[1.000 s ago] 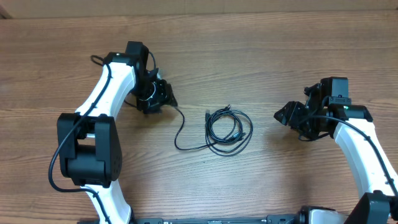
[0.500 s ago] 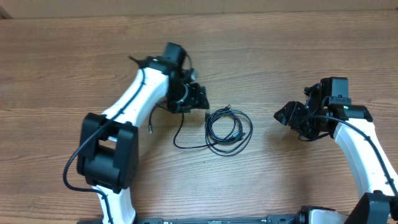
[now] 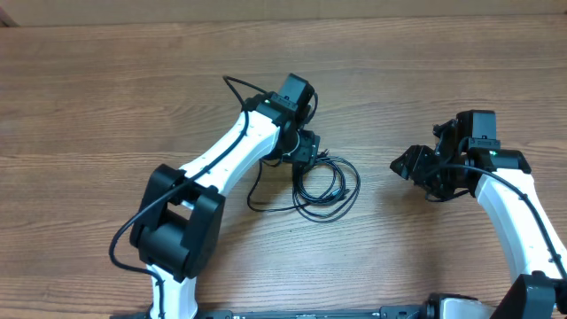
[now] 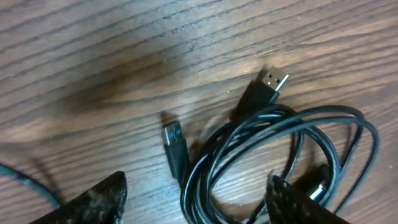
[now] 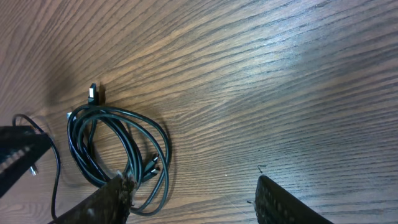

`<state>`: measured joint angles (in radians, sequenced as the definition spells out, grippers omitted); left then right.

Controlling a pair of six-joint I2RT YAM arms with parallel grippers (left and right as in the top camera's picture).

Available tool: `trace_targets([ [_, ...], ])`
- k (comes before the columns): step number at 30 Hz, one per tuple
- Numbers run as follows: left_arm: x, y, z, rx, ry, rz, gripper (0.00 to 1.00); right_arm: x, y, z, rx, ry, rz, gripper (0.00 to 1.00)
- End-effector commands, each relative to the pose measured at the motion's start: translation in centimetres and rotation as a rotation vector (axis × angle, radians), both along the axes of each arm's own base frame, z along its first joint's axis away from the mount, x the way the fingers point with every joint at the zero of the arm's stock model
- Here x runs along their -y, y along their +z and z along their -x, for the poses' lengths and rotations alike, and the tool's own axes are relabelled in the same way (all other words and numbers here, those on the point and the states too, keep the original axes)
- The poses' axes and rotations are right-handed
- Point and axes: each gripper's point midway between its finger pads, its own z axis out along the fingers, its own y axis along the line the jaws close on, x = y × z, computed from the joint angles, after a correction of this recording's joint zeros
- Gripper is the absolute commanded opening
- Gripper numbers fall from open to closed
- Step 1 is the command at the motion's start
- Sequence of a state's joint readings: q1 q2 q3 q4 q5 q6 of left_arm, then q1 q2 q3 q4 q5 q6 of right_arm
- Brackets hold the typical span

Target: Untangle cables

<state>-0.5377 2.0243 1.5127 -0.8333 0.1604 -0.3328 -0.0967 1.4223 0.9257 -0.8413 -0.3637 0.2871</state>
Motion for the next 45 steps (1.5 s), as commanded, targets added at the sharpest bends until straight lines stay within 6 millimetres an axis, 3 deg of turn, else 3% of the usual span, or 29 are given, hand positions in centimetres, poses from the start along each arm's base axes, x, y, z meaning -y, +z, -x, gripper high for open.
trace_targets([
  [1,1.0,-1.4,0.3,-0.023,-0.037,0.001,0.67,-0.1,0.8,-0.7,0.027,0.009,-0.007,0.61],
  [7,1.9,-3.4,1.2,-0.056,-0.057,-0.017,0.59,-0.1,0.8,-0.7,0.027,0.009,-0.007,0.61],
  [10,2.5,-3.8,1.8,-0.072,-0.076,-0.015,0.5,-0.1,0.8,-0.7,0.027,0.009,-0.007,0.61],
  [14,3.2,-3.8,2.2,-0.076,-0.092,-0.001,0.31,-0.1,0.8,-0.7,0.027,0.009,-0.007,0.61],
  [17,3.1,-3.7,2.3,-0.084,-0.09,0.0,0.04,-0.1,0.8,-0.7,0.028,0.009,-0.006,0.61],
  [20,3.1,-2.7,2.2,-0.113,-0.081,0.025,0.04,-0.1,0.8,-0.7,0.027,0.009,-0.007,0.61],
  [23,3.3,-0.6,1.5,-0.141,-0.064,0.081,0.04,-0.1,0.8,-0.7,0.027,0.009,-0.007,0.61],
  [28,5.2,5.9,-0.4,-0.159,-0.124,0.332,0.04,-1.1,1.1,-0.4,0.044,0.077,-0.048,0.61],
  [31,5.3,8.0,-1.5,-0.154,-0.114,0.421,0.04,-2.5,1.8,-0.3,0.078,0.156,-0.119,0.62],
  [39,3.5,7.2,-0.4,-0.217,-0.076,0.35,0.04,-4.3,3.4,-0.9,0.15,0.215,-0.233,0.63],
  [45,4.4,8.1,0.8,-0.266,-0.125,0.432,0.04,-5.4,4.3,-0.8,0.189,0.271,-0.291,0.63],
])
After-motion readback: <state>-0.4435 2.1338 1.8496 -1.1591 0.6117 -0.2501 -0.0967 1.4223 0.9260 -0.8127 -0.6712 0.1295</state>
